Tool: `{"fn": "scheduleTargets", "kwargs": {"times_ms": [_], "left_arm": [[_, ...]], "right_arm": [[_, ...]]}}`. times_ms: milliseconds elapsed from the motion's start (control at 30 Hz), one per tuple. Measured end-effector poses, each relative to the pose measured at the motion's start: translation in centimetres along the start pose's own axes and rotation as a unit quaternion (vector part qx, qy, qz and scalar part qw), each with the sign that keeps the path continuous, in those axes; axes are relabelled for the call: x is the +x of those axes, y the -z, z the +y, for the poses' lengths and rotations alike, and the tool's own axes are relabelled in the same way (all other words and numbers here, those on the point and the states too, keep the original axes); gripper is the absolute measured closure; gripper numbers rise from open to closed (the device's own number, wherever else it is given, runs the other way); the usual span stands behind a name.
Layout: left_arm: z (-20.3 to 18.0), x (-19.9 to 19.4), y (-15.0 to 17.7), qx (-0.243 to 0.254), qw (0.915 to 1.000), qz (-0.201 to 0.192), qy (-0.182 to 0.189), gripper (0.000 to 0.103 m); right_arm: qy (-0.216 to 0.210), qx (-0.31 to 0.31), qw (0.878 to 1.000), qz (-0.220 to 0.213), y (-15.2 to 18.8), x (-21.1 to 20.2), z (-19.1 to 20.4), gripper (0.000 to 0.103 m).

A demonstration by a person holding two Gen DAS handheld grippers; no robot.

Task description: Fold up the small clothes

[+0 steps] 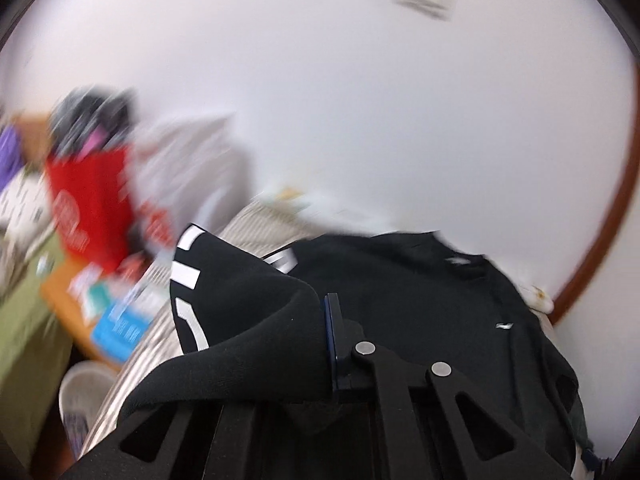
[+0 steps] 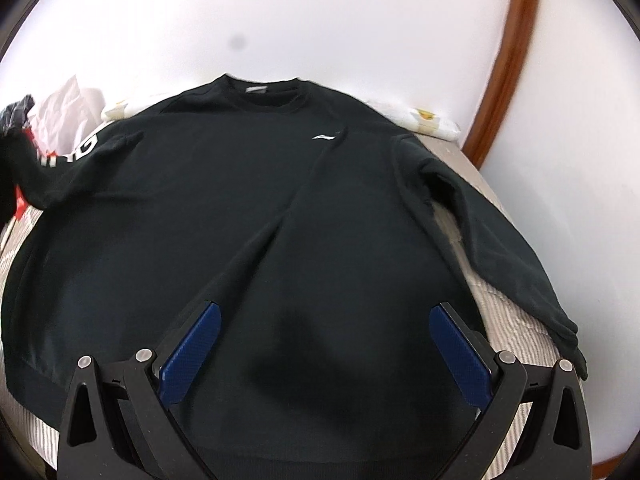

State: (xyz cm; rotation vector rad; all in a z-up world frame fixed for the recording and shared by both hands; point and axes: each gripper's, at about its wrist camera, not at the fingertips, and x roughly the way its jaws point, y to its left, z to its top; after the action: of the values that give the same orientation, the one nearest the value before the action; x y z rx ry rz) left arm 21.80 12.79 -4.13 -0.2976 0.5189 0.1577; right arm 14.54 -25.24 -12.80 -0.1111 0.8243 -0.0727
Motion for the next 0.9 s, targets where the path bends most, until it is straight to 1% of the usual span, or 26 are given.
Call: {"fn": "scheduleTargets", "kwargs": {"times_ms": [67, 100, 200, 267, 333, 367, 433, 500, 567, 600, 667, 700, 733, 800, 867, 900], "left_arm": [[-4.5, 0.8, -1.2, 0.041, 0.9989, -0.006, 0.021, 0.096], [-7.4, 1.5, -1.6, 0.065, 0.9972, -0.006, 0.037, 0.096], [-13.6, 3.5, -1.3, 0.112, 0.9917, 0.004, 0.064, 0.096], [-17.8, 5.0, -0.1, 0.140, 0.9865, 0.018, 0.083, 0.096], [-21.4, 6.6, 1.5, 0.170, 0.9802, 0.035, 0.096, 0.096], [-23.0, 7.5, 2.3, 0.185, 0.9767, 0.045, 0.099, 0.096], [-25.1, 9.0, 3.9, 0.200, 0.9726, 0.063, 0.099, 0.095], [-26.2, 10.6, 5.3, 0.205, 0.9694, 0.091, 0.100, 0.089], [-26.8, 11.9, 6.5, 0.205, 0.9663, 0.118, 0.102, 0.076], [-27.0, 12.1, 7.2, 0.206, 0.9642, 0.129, 0.106, 0.072], [-26.7, 11.6, 7.9, 0.212, 0.9626, 0.130, 0.107, 0.053], [-26.5, 11.0, 8.0, 0.216, 0.9625, 0.125, 0.106, 0.048], [-26.0, 10.1, 8.1, 0.217, 0.9628, 0.119, 0.109, 0.040], [-24.7, 8.5, 7.7, 0.205, 0.9629, 0.116, 0.132, 0.039], [-23.3, 7.5, 7.0, 0.183, 0.9628, 0.125, 0.155, 0.031], [-22.3, 6.8, 6.7, 0.174, 0.9626, 0.127, 0.164, 0.031]], "right_arm": [[0.002, 0.012, 1.000, 0.000, 0.2, 0.1, -1.5, 0.000], [0.004, 0.020, 1.000, 0.001, 0.3, 0.2, -2.4, 0.000], [-0.005, 0.052, 0.999, 0.006, 0.7, 0.3, -5.0, 0.000], [-0.007, 0.074, 0.997, 0.007, 1.1, 0.4, -6.8, 0.000], [0.002, 0.085, 0.996, 0.011, 1.6, 0.6, -8.2, 0.000], [0.006, 0.087, 0.996, 0.014, 1.9, 0.6, -8.6, 0.000], [0.010, 0.091, 0.996, 0.022, 2.8, 0.7, -9.4, 0.000], [0.003, 0.098, 0.995, 0.030, 3.6, 0.8, -10.1, 0.000], [-0.006, 0.105, 0.994, 0.036, 4.1, 0.9, -10.5, 0.000], [-0.008, 0.108, 0.993, 0.038, 4.2, 1.0, -10.7, 0.000], [-0.006, 0.107, 0.993, 0.040, 4.2, 1.1, -10.6, 0.000], [-0.007, 0.105, 0.994, 0.040, 4.0, 1.1, -10.4, 0.000], [-0.007, 0.099, 0.994, 0.037, 3.8, 1.0, -10.1, 0.000], [-0.010, 0.085, 0.996, 0.028, 3.1, 0.7, -9.3, 0.000], [-0.014, 0.066, 0.998, 0.015, 2.0, 0.2, -8.0, 0.000], [-0.018, 0.058, 0.998, 0.008, 1.5, -0.2, -7.2, 0.000]]}}
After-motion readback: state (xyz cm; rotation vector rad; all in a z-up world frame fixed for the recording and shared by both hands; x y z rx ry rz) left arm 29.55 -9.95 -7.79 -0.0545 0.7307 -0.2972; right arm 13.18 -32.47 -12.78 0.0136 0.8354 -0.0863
